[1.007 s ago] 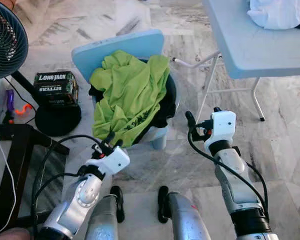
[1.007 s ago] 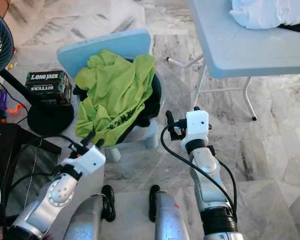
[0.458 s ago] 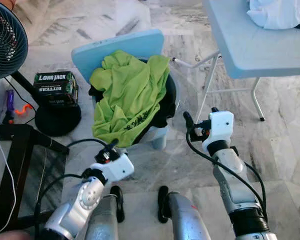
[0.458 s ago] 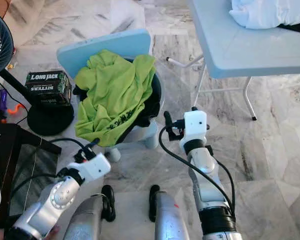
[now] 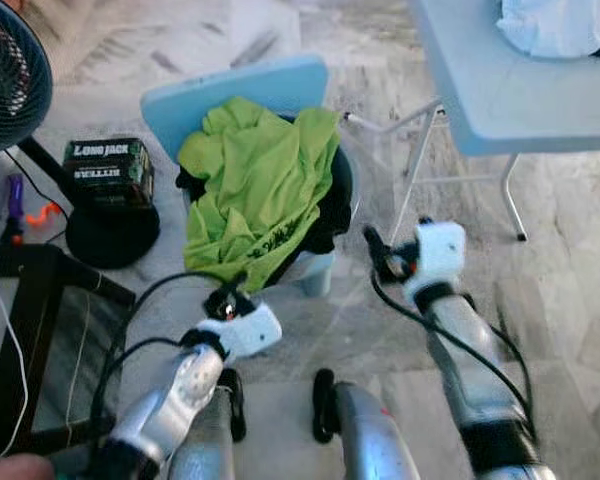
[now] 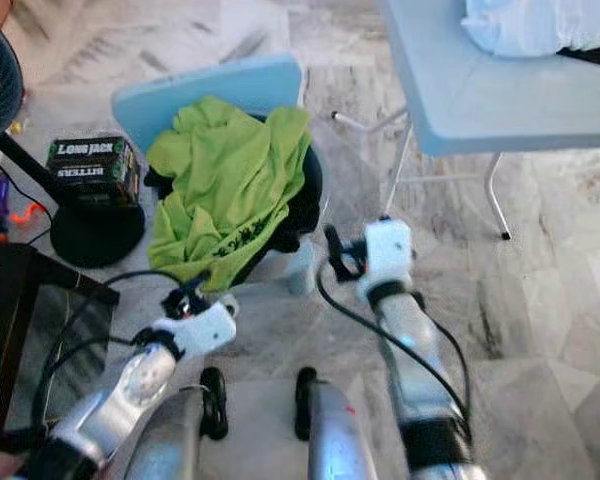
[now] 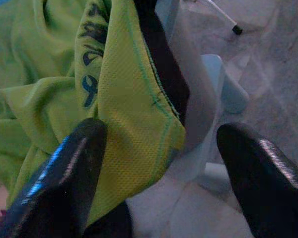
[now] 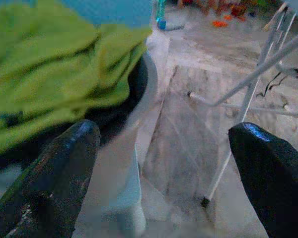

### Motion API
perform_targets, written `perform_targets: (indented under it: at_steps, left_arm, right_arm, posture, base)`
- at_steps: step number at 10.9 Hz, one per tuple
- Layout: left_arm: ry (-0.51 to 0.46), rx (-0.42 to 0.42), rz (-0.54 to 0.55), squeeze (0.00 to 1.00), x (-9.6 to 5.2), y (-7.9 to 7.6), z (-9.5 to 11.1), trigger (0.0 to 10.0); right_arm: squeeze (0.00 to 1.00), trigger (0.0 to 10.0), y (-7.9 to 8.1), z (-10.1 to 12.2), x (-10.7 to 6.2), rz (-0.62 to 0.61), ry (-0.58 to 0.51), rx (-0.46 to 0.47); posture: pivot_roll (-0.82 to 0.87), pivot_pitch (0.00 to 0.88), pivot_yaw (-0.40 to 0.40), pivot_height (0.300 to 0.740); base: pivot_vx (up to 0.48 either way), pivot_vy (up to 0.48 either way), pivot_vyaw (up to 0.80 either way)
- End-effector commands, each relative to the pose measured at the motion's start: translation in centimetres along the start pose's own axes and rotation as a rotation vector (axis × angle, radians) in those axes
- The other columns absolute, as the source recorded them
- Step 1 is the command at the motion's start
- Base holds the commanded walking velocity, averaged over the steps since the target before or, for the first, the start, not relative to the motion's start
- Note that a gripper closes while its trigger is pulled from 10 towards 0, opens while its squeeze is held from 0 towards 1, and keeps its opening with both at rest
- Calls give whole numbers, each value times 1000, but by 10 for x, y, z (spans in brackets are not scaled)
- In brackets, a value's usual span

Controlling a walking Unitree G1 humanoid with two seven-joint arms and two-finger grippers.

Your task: Hang hanger

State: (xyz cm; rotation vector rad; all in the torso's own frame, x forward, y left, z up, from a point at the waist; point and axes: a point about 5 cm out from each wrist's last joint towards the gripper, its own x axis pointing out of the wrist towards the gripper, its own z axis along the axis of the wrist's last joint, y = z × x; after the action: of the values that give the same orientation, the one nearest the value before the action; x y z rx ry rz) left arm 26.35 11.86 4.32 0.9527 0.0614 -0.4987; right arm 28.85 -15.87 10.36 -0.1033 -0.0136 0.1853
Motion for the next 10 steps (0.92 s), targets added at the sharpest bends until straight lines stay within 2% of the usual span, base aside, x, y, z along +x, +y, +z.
perform_targets:
  at_steps: [1,2,4,6,10]
  left_arm:
    - [36,7,-32,1000,-3,-13,-6,10000]
    - [53,-4,-22,0,-2,-13,-8,10000]
    - [39,-6,-29,0,3,-17,-7,10000]
    - [29,23,-43,0,7,-24,-6,10000]
    - [65,176,17,0,18,-12,-23,10000]
  right_arm:
    - [0,10000,-2,-7,-10,17,44,8]
    - [0,10000,-1,-11,-21,65,73,13]
    - [0,10000,-1,-15,-40,123,121,-5]
    - [0,10000,-3,-11,-40,113,126,-3]
    - [0,10000,1,-7,-54,130,146,-10]
  posture:
    - [-33,389,-80,740]
    - [-58,402,-89,740]
    - [-86,419,-101,740]
    - [-100,432,-101,740]
    - [-155,466,-119,740]
  base:
    - [0,0,0]
    - [0,0,0]
    - [0,0,0]
    - [0,0,0]
    - [0,0,0]
